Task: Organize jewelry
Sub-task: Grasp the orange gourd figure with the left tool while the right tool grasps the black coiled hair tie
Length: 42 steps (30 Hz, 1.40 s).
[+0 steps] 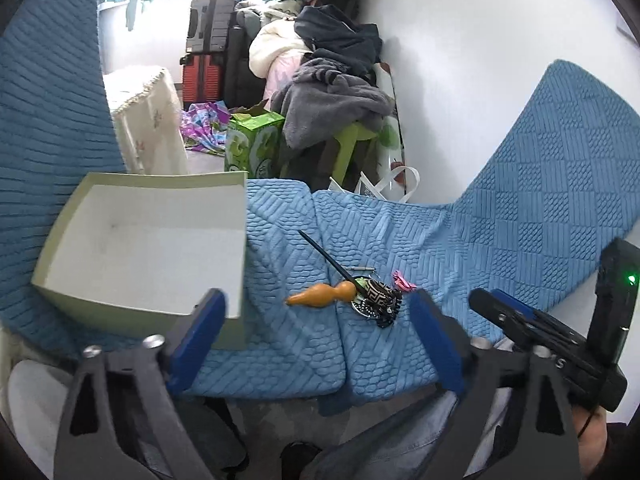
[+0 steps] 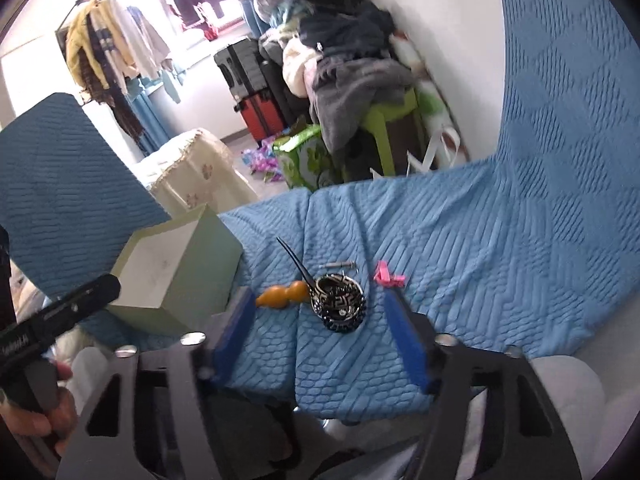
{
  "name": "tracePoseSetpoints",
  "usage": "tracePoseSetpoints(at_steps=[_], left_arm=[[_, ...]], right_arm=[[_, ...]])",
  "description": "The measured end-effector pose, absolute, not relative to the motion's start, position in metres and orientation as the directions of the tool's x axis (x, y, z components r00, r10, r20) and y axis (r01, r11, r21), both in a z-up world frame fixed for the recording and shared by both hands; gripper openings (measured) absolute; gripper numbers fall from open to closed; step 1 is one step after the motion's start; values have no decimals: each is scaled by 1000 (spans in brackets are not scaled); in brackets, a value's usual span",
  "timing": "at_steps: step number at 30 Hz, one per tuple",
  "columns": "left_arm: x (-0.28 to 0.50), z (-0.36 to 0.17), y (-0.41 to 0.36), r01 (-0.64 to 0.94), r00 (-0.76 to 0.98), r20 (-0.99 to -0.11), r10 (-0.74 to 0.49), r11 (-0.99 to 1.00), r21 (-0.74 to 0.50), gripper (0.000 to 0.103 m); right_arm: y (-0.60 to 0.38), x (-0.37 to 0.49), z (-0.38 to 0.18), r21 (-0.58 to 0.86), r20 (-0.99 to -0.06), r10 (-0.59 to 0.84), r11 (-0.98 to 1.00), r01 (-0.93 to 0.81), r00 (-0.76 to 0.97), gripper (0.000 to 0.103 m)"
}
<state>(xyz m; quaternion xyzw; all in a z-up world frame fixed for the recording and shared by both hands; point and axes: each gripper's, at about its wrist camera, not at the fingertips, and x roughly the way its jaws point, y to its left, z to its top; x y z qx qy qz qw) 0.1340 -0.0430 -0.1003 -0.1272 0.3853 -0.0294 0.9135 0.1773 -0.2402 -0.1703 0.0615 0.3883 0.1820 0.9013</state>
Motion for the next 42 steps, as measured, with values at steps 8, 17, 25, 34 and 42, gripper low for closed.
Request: tracePoseSetpoints(at_steps=[8, 17, 25, 34, 42], left_arm=[[157, -136, -71, 22, 645, -740, -189, 973, -229, 68], [206, -174, -89, 93, 581, -796, -168, 986, -140, 60], [245, -205, -95, 155, 504, -845, -181, 981, -117, 53], [248, -218, -102, 215, 491, -857, -157, 975, -56, 40], [246, -238, -112, 257, 439, -895, -85, 966, 34, 33]], right_arm=[[-245, 205, -207, 274, -736, 376, 926, -260, 563, 30], [-253, 241, -257, 321, -799, 382, 924, -208, 463, 24], [-244, 261, -276, 292, -814, 377, 923, -250, 442, 24], [-238, 278, -289, 294, -827, 407, 901, -319, 389, 19], [-227, 275, -288, 216, -832, 377, 896, -388, 407, 17]])
